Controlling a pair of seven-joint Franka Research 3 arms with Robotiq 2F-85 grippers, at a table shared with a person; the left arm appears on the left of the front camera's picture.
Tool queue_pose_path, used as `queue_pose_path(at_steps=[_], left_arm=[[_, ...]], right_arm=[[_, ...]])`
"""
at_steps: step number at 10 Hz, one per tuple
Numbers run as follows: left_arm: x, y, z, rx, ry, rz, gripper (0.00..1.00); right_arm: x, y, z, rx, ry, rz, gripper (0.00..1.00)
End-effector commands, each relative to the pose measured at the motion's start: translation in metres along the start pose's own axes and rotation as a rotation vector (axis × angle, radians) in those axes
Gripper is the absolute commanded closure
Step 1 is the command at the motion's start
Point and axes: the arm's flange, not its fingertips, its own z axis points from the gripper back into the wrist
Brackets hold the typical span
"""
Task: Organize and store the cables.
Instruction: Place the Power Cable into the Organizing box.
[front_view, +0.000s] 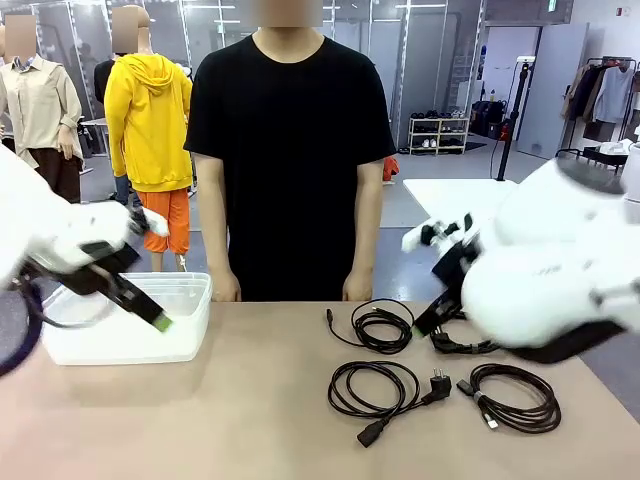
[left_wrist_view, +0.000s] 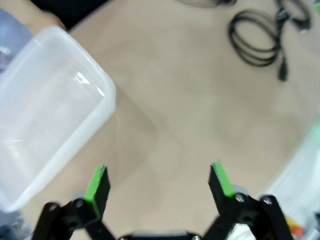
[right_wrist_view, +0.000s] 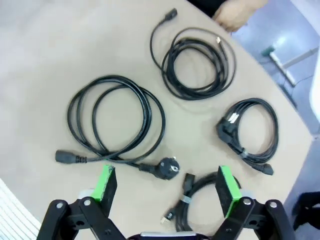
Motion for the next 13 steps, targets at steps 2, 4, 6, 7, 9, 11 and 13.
queue_pose_path(at_steps=[2,4,6,7,9,11,13], left_arm=[[-0.025,0.037,0.091,-0.150,0.000,-0.073,0.00],[-0.076,0.066,0.133,-0.138,-0.078,-0.059,0.00],[-0.137,0.085,0.151,-0.159,-0.260,-0.035,0.00],[-0.163,0.092,0.153,-0.162,-0.315,-0.012,0.00],[-0.201,0.105,0.159,-0.144,-0.352,0.057,0.00],[-0.217,0.114,0.154,-0.122,-0.359,0.117,0.00],[-0.216,0.113,0.147,-0.123,-0.342,0.135,0.00]], right_arm=[[-0.028,-0.056,0.079,0.170,-0.026,0.145,0.00],[-0.086,-0.086,0.118,0.229,-0.088,0.120,0.00],[-0.152,-0.098,0.142,0.227,-0.194,0.039,0.00],[-0.182,-0.103,0.150,0.236,-0.243,0.005,0.00],[-0.220,-0.108,0.158,0.247,-0.268,-0.058,0.00],[-0.235,-0.108,0.153,0.262,-0.296,-0.064,0.00],[-0.242,-0.108,0.142,0.286,-0.340,-0.101,0.00]])
